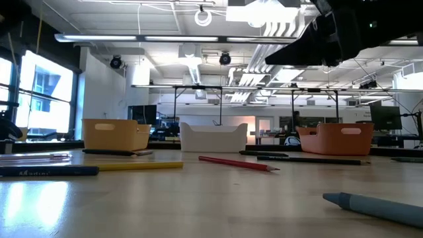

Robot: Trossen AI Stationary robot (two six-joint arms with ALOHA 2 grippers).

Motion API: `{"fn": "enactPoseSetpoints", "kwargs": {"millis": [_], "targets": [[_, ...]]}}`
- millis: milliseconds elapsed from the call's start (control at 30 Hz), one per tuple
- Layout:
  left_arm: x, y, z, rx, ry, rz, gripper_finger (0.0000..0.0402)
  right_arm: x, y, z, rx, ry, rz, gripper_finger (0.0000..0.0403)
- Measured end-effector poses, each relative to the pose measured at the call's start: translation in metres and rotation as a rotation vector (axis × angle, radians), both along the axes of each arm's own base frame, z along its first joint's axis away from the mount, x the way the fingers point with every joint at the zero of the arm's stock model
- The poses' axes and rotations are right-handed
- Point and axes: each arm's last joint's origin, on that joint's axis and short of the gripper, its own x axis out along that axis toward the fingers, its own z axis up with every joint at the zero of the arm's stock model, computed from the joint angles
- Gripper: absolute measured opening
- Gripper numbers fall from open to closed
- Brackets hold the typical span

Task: Sort crayons/erasers/pens/pencils in bins
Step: Put the black pen into the orange bin

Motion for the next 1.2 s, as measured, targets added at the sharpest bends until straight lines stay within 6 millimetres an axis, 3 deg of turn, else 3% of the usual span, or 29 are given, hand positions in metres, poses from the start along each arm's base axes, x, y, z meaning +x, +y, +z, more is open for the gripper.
{"fn": "enactPoseSetpoints", "kwargs": {"millis": [267,567,933,1200], "targets": [[0.01,-0.039,-0.012,-0.132,0.14,0.042,0.0126,-0.001,0.004,0.0,0.005,0.003,0.016,0.0],[0.012,-0.052,-0.038,-0.153,0.227,0.115,0.0176,-0.002,0.004,-0.001,0.001,0.012,0.015,0.0],[0.011,-0.055,-0.062,-0.107,0.306,0.115,0.0183,-0.002,0.004,-0.002,0.008,0.019,0.014,0.0],[0.01,-0.054,-0.067,-0.067,0.334,0.115,0.0148,-0.002,0.004,-0.002,0.01,0.022,0.013,0.0]]}}
